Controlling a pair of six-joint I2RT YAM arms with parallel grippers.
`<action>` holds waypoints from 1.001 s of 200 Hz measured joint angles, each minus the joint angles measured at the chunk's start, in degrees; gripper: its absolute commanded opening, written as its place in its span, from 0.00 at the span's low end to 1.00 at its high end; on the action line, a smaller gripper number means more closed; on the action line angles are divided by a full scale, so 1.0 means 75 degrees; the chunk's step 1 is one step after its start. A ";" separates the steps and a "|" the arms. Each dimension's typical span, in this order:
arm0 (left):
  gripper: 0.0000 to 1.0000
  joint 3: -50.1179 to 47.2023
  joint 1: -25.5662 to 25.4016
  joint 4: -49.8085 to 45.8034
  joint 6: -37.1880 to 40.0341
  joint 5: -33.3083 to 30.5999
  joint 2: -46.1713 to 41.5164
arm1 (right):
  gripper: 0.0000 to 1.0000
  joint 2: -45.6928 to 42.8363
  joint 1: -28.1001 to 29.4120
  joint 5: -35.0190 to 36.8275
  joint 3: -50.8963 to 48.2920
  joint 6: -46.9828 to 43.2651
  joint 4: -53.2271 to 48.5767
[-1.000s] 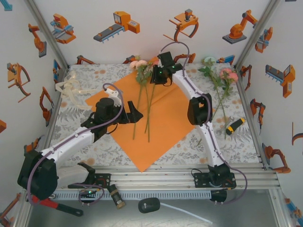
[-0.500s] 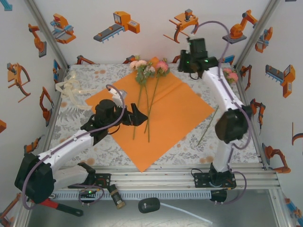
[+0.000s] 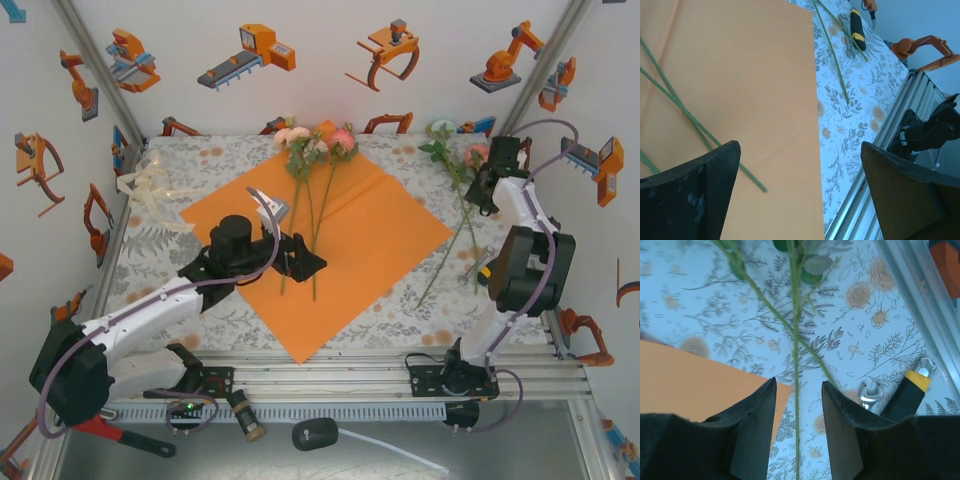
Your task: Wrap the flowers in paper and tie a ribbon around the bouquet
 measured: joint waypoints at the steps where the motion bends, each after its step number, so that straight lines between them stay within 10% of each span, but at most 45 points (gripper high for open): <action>1: 0.97 0.0003 0.0000 -0.0003 0.0003 -0.0003 0.0009 | 0.42 0.0023 -0.0003 -0.0009 0.0000 0.0000 0.0003; 104: 0.97 0.0105 -0.0055 -0.0111 0.0131 -0.0335 0.0181 | 0.34 0.1699 -0.0015 -0.0877 0.0216 0.0160 -0.0064; 200: 0.97 0.0117 -0.0055 -0.0201 0.0131 -0.0997 0.0192 | 0.00 0.1620 -0.0009 -0.0930 0.0221 0.0312 -0.0061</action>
